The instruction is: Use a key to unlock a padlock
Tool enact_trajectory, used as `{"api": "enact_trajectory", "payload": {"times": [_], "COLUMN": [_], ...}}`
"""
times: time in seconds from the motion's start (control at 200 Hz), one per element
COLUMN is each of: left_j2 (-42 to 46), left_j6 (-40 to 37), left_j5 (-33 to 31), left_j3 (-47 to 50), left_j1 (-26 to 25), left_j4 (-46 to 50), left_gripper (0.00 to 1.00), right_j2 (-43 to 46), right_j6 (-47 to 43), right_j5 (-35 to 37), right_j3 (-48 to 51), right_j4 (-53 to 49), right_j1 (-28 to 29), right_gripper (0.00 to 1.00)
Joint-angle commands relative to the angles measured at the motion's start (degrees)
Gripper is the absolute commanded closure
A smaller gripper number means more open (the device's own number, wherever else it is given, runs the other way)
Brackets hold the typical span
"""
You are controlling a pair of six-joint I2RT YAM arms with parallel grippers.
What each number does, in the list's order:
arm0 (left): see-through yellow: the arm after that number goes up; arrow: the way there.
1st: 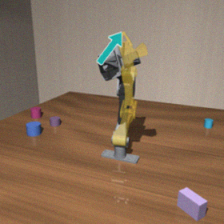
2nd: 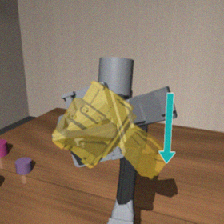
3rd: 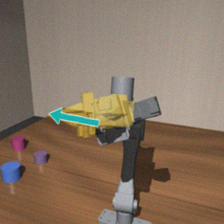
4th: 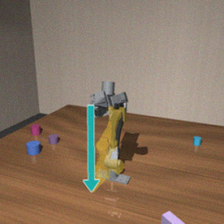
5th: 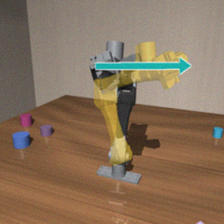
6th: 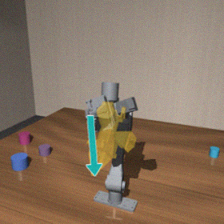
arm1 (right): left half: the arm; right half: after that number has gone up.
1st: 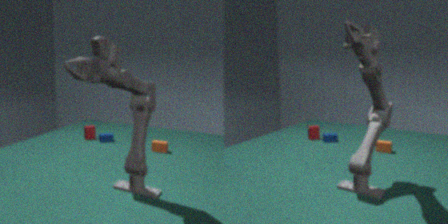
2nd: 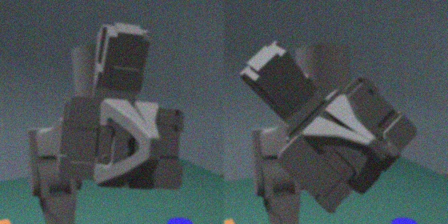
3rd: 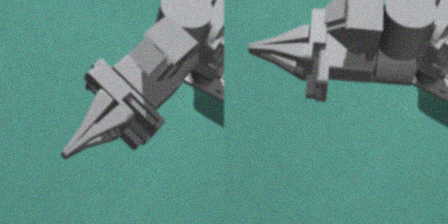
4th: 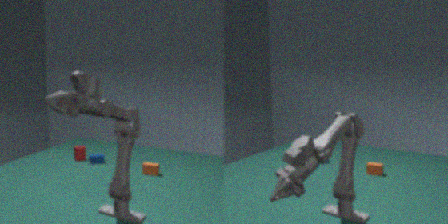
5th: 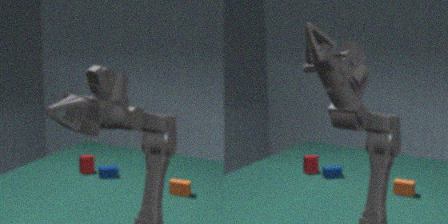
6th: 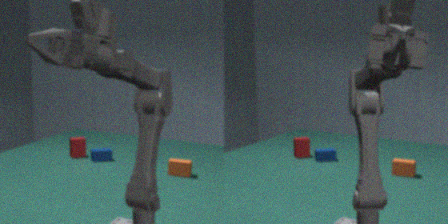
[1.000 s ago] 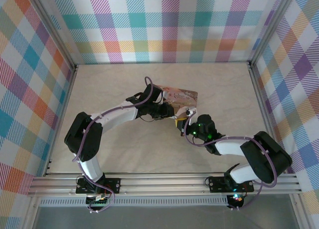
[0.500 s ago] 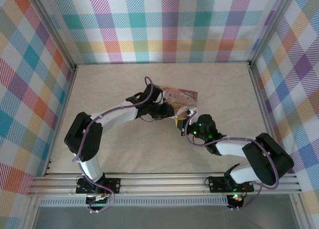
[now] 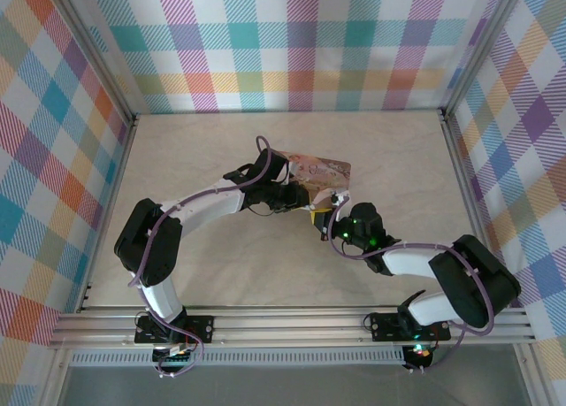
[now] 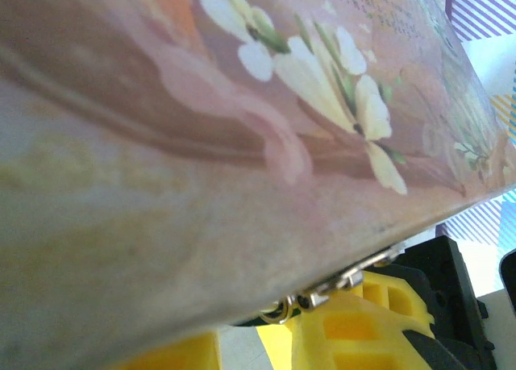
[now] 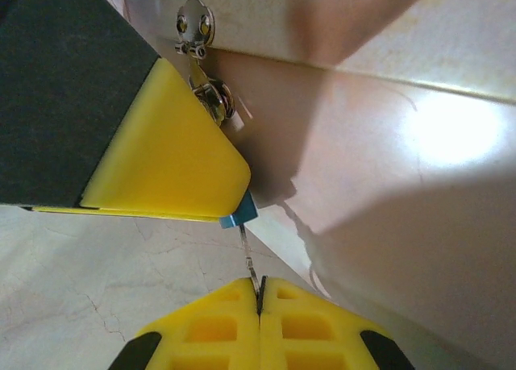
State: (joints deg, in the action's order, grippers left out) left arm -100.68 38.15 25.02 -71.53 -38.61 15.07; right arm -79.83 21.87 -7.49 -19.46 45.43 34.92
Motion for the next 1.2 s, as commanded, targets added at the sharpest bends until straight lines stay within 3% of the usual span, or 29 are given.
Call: {"api": "enact_trajectory", "payload": {"times": [0.0, 0.705, 1.2], "left_j2": [0.77, 2.42, 1.98], "left_j6": [0.47, 0.67, 0.22], "left_j5": [2.31, 2.32, 2.3], "left_j3": [-2.11, -1.28, -0.94], "left_j1": [-1.03, -1.07, -1.12], "left_j4": [-1.29, -0.51, -0.01], "left_gripper": [0.82, 0.83, 0.83], "right_j2": [-1.43, -7.59, -5.51], "right_j6": [0.57, -4.72, -3.57], "right_j5": [-0.03, 3.2, 0.98], "right_j3": [-1.79, -2.51, -3.64], "right_j4": [5.56, 12.27, 13.68], "right_j1": [0.15, 0.15, -0.11], "right_gripper": [0.98, 0.97, 0.97]}}
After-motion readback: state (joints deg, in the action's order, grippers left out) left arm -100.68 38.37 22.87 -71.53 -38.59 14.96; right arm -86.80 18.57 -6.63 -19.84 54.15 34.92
